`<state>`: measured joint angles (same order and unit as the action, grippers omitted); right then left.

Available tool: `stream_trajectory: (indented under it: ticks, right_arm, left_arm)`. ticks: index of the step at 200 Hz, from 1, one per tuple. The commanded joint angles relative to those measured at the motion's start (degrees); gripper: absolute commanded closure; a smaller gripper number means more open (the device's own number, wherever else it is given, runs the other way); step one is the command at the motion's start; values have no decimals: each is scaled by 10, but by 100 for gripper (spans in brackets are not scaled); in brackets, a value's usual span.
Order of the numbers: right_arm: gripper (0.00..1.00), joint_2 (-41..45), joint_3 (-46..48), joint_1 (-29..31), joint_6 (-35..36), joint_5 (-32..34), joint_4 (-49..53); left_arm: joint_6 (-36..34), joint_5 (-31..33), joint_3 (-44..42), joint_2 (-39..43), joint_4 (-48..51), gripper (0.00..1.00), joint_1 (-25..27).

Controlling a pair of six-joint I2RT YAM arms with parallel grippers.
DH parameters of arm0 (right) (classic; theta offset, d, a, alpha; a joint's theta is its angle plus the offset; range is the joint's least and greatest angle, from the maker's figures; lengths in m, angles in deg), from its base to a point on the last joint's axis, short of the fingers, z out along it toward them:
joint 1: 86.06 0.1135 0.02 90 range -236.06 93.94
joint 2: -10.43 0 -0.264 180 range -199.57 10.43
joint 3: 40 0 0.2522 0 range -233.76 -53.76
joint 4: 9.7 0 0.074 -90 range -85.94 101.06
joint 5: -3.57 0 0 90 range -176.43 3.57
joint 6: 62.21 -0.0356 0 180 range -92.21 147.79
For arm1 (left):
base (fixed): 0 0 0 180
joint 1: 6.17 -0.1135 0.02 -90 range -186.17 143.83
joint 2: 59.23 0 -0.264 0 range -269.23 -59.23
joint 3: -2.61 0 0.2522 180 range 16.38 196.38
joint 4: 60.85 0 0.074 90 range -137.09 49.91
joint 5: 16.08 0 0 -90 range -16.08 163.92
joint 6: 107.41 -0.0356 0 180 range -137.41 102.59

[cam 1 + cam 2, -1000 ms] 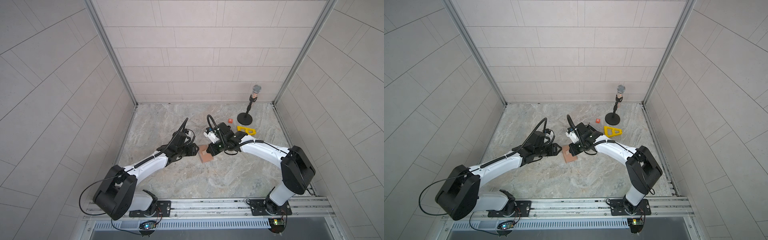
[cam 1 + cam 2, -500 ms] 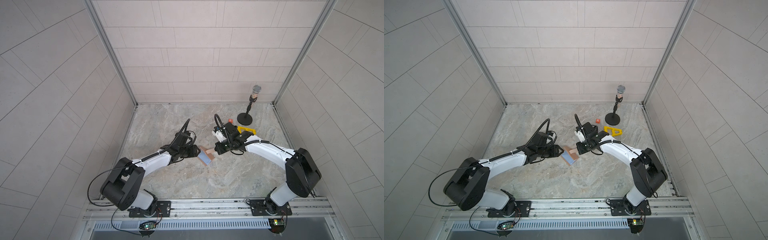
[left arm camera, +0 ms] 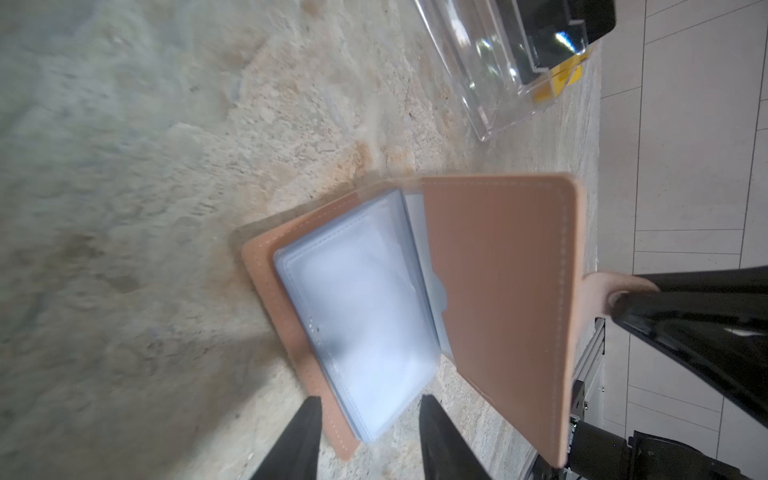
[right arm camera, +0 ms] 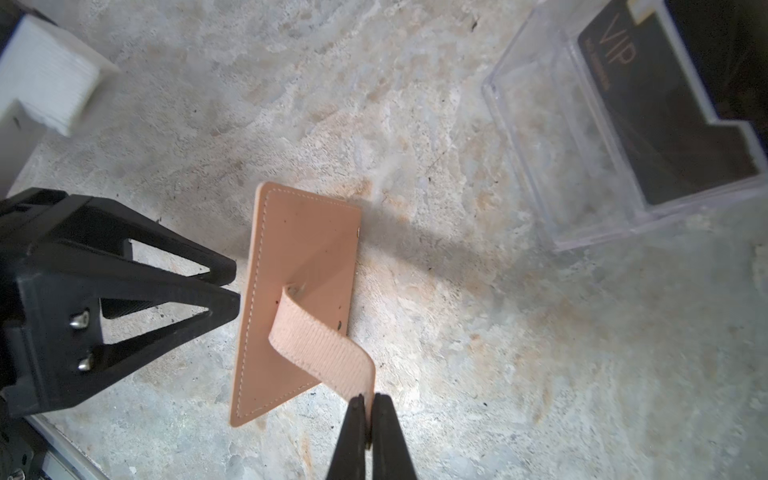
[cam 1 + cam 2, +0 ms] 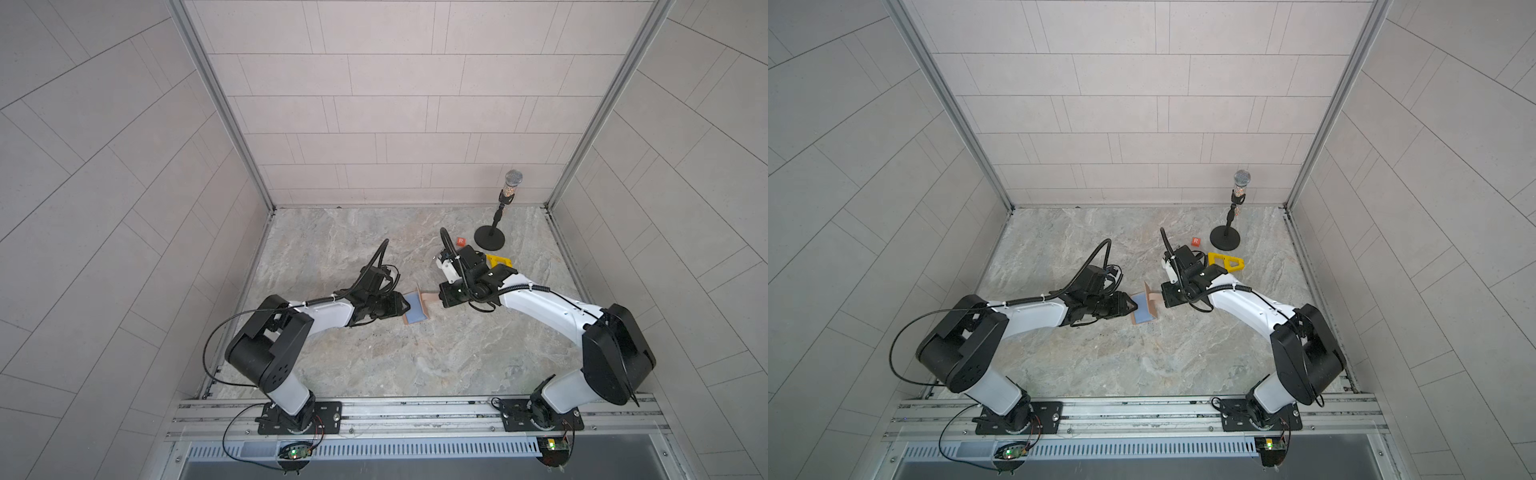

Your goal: Put the credit cards into the card holder

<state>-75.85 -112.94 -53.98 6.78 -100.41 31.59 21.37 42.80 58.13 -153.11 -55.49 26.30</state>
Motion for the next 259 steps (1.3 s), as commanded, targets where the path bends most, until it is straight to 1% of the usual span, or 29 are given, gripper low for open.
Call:
stream_trajectory:
  ticks: [1,28,50,87,129,178,198,259]
  right_arm:
    - [100,21,14,-3,1,27,25]
    - [100,28,27,-8,8,46,34]
    - [100,29,32,-13,16,67,48]
    - [100,32,50,-24,27,84,55]
    - [100,25,63,-36,53,128,64]
    - [100,0,64,-38,58,192,77]
    - [100,-12,55,-40,53,199,87]
    - [100,-49,28,-40,38,252,123]
  left_arm:
    - [5,-32,34,-24,-30,57,11]
    - [8,-36,47,-48,-36,58,20]
    - [7,-27,54,-66,-27,64,23]
    - [1,-21,58,-89,-20,69,24]
    - [-13,8,55,-104,11,74,25]
    - [-21,23,43,-106,31,75,25]
    - [-23,28,40,-100,37,75,25]
    - [-21,31,35,-84,44,75,25]
